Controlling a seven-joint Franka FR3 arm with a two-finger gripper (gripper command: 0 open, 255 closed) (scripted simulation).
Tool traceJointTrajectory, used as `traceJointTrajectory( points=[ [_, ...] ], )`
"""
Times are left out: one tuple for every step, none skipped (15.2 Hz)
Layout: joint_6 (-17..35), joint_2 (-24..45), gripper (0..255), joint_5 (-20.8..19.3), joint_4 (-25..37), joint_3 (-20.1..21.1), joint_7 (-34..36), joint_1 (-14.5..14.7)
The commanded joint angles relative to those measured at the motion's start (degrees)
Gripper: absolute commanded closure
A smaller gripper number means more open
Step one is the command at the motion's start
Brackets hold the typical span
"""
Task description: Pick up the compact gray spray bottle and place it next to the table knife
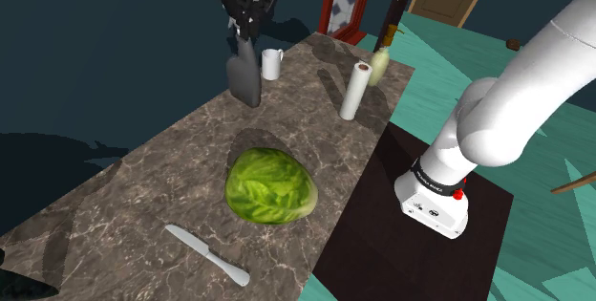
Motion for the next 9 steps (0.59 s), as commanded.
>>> traceJointTrajectory(
  points=[
    [1.7,1.7,255,-0.5,0.1,1.5,2.5,1.0],
    [2.4,2.8,255,-0.9,0.5,2.2,3.9,1.5],
    [3.1,4.0,255,-1.3,1.0,2.9,5.2,2.0],
    [3.8,5.2,255,-1.8,1.5,3.6,6.5,2.6],
    [4.4,6.5,255,-2.4,2.2,4.3,7.9,3.1],
    [5.0,7.9,255,-3.0,2.9,5.0,9.3,3.7],
    [5.5,9.3,255,-3.6,3.7,5.6,10.6,4.3],
    [6.0,10.8,255,-4.3,4.5,6.1,12.0,5.0],
    [6.5,12.3,255,-5.1,5.5,6.6,13.4,5.7]
  ],
)
